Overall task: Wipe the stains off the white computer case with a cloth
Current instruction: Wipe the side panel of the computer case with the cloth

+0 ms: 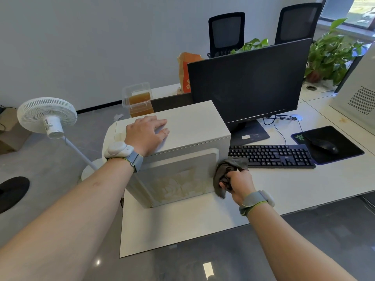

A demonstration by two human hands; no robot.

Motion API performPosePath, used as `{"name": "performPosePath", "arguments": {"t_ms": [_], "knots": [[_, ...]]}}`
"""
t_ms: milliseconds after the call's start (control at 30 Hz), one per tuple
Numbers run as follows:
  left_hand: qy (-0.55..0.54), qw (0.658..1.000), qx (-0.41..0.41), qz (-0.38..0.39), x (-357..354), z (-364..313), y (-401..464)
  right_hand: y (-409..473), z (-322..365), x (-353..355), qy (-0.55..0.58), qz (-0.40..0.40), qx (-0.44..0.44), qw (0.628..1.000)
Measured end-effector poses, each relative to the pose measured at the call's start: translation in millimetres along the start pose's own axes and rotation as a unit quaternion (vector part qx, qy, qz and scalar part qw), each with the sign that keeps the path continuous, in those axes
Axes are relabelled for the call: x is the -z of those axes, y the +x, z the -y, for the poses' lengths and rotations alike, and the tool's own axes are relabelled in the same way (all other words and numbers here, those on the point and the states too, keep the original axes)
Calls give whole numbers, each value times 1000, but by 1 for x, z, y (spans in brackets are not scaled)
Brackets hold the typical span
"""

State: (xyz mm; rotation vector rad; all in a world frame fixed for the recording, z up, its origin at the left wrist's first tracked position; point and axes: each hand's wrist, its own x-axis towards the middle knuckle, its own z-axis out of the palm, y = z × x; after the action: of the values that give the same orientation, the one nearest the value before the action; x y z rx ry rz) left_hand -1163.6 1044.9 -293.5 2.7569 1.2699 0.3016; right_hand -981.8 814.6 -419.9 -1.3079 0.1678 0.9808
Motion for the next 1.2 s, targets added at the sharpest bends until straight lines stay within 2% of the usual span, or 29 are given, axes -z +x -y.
{"name": "performPosePath", "arguments": {"t_ms": [100, 167, 233, 333, 400, 467, 500, 533, 600, 633, 767, 833, 900, 933, 1000, 1033, 1067, 1133, 1200], "knots": [[3, 1000, -3, -2, -1, -1, 0, 3, -6, 24, 86, 83, -13, 993], [-2, 1000, 2, -1, -2, 0, 0, 2, -12, 35, 177, 125, -75, 973], [-11, 1000, 9, 1, -2, -1, 0, 3, -17, 38, 191, 156, -89, 965], [-15, 1000, 9, 1, -1, -2, 0, 11, -31, 33, 117, 118, -35, 985], [-14, 1000, 8, -3, -1, -1, 0, 20, -40, 33, -17, 53, -6, 998], [-13, 1000, 11, -2, -2, -1, 0, 30, -54, 37, -158, 23, 5, 987], [-14, 1000, 12, 0, -2, -1, 0, 35, -60, 38, -252, 4, 12, 968], [-14, 1000, 12, 1, -3, -1, 1, 37, -66, 39, -380, -23, 24, 924], [-15, 1000, 13, 0, -3, -1, 1, 36, -79, 38, -616, -87, 57, 780], [-17, 1000, 14, -2, -3, -1, 0, 33, -85, 36, -669, -92, 67, 734], [-21, 1000, 14, -7, -3, -1, 0, 26, -114, 31, -737, -36, -11, 674], [-19, 1000, 14, -9, -4, -1, 0, 31, -123, 43, -750, -37, -5, 661], [-22, 1000, 17, -10, -4, -1, 0, 40, -123, 56, -726, -43, 28, 685], [-23, 1000, 18, -10, -4, 0, 0, 44, -121, 59, -696, -54, 45, 715], [-22, 1000, 16, -10, -4, -1, 0, 50, -114, 59, -555, -89, 71, 824], [-19, 1000, 14, -9, -5, -1, 0, 52, -107, 58, -464, -117, 63, 876], [-17, 1000, 13, -9, -5, -1, 0, 54, -100, 56, -380, -150, 36, 912], [-17, 1000, 14, -10, -4, -1, 0, 62, -91, 54, -273, -174, -37, 945], [-21, 1000, 16, -8, -4, -1, 1, 66, -85, 41, -224, -109, -27, 968]]}}
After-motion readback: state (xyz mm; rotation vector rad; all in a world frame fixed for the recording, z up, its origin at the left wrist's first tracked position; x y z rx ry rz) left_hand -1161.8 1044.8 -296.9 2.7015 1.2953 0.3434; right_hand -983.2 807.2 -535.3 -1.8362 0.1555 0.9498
